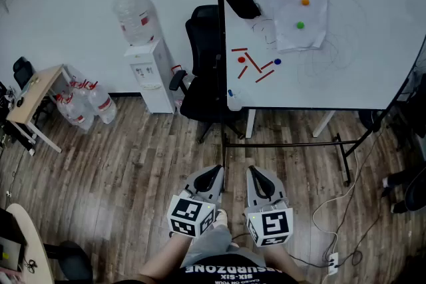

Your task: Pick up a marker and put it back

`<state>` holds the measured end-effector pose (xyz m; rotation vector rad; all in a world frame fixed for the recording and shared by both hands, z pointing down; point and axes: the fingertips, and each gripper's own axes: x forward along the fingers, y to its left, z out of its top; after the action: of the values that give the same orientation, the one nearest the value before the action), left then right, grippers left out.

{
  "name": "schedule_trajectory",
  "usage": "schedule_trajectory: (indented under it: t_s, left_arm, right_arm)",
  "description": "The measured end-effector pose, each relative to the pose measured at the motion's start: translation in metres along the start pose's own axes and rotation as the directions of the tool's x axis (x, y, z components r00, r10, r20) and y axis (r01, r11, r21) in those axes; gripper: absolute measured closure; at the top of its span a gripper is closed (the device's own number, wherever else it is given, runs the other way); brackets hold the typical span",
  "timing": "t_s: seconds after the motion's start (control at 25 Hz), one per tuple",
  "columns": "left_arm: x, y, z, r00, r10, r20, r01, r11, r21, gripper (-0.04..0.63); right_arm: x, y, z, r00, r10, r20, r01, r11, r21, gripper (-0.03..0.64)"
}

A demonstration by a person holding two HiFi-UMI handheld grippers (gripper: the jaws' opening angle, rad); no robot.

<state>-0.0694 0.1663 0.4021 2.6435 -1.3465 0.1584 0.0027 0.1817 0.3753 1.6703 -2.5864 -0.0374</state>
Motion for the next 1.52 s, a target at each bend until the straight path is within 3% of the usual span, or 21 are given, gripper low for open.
schedule_trajectory:
  t_s: [0.84, 1.2, 1.52]
  left_arm:
    - [0.103, 0.071, 0.024, 1.0, -0.02, 0.021, 0.021, 1.0, -0.013, 0.584]
    - [0.133, 0.106, 0.04, 0.999, -0.014, 0.029, 0.013, 1.0, 0.009, 0.417]
    - [0.16, 0.135, 0.043, 0.999, -0.039, 0.033, 0.038, 0.999, 0.013, 0.403]
  right_arm:
    - [0.111, -0.06, -0.014, 0.998, -0.024, -0.05, 0.023, 1.0, -0.019, 0.618]
    - [0.145, -0.076, -0.006, 0.998, -0.047, -0.049, 0.045, 0.998, -0.031, 0.618]
    - [0.18, -0.089, -0.004, 0.995, -0.088, -0.039, 0.087, 0.995, -0.043, 0.618]
